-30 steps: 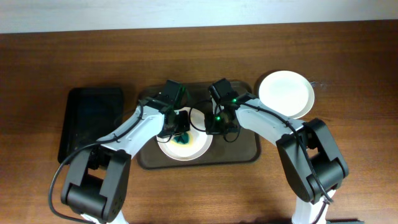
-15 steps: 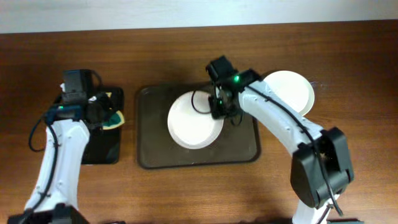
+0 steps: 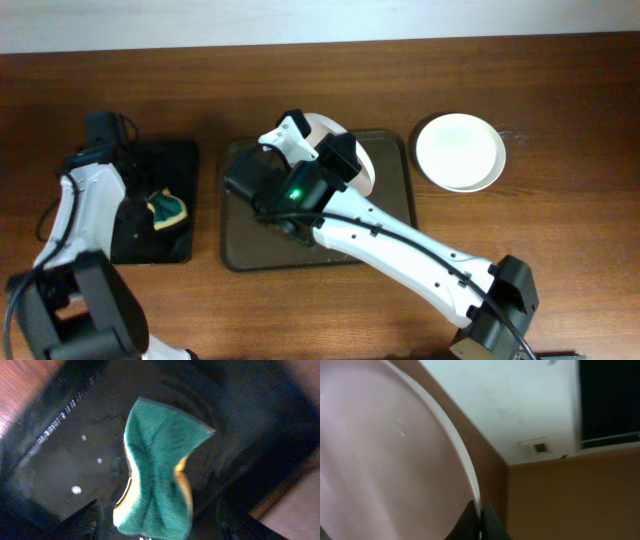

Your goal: Clean dirty plates on tray and stack at the side

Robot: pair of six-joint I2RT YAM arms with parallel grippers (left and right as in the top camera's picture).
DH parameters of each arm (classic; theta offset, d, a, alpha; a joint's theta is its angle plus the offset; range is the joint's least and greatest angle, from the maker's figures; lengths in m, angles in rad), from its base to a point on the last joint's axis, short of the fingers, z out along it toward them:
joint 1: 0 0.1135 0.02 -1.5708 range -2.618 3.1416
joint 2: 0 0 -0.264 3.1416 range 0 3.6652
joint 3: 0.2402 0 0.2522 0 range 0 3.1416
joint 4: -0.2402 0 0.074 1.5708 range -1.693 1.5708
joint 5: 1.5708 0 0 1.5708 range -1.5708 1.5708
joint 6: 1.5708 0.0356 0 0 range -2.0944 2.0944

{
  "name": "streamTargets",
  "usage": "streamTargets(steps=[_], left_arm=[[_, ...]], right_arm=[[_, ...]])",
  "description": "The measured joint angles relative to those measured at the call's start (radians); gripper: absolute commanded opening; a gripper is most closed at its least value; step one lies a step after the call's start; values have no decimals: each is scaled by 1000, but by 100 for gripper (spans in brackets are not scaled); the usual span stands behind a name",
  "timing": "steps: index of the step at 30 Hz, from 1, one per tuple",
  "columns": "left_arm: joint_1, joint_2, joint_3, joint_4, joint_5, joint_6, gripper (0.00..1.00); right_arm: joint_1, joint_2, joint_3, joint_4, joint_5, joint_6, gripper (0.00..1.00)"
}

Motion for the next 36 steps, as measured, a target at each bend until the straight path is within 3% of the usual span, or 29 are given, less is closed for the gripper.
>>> streamTargets(steps=[4,6,7,9,12,14,15,17,20,24,29,30,31,32,34,36], left_arm=[[0,-214,28,-10,8,3,99],[0,-281,32,-11,20,3,99],[0,-279,32,-12,24,3,99],[0,-279,32,-14,24,3,99],[0,-278,32,-14,24,3,99],[0,-278,32,-13,24,3,99],[0,-278,32,-14,24,3,99],[0,-278,32,-13,24,3,99],[0,-278,32,-16,24,3,99],[0,-278,32,-14,27,3,99],[0,-278,32,-16,27,3,99],[0,-278,32,-14,27,3,99],[0,-278,32,-15,27,3,99],[0,-278,32,-15,27,3,99],[0,-278,32,-14,27,3,99],[0,-278,32,-14,27,3,99]], right_arm=[[95,0,3,14,175,-156,4],[114,0,3,47,165,-168,4],[102,0,4,55,98,-135,4],[-1,5,5,82,-215,-120,4],[-129,11,6,49,-428,-32,4],[-170,12,6,11,-677,-157,4],[-195,12,6,11,-719,-151,4],[-339,13,6,18,-816,-86,4],[-764,19,6,45,-1077,-5,4],[-1163,19,5,79,-1238,12,4],[-1335,21,-180,325,-1261,59,4],[-1333,23,-230,372,-1267,62,16],[-1328,23,-275,409,-1271,63,16],[-1318,24,-312,442,-1275,65,23],[-1292,24,-328,441,-1309,76,65],[-1275,24,-328,403,-1369,75,72]])
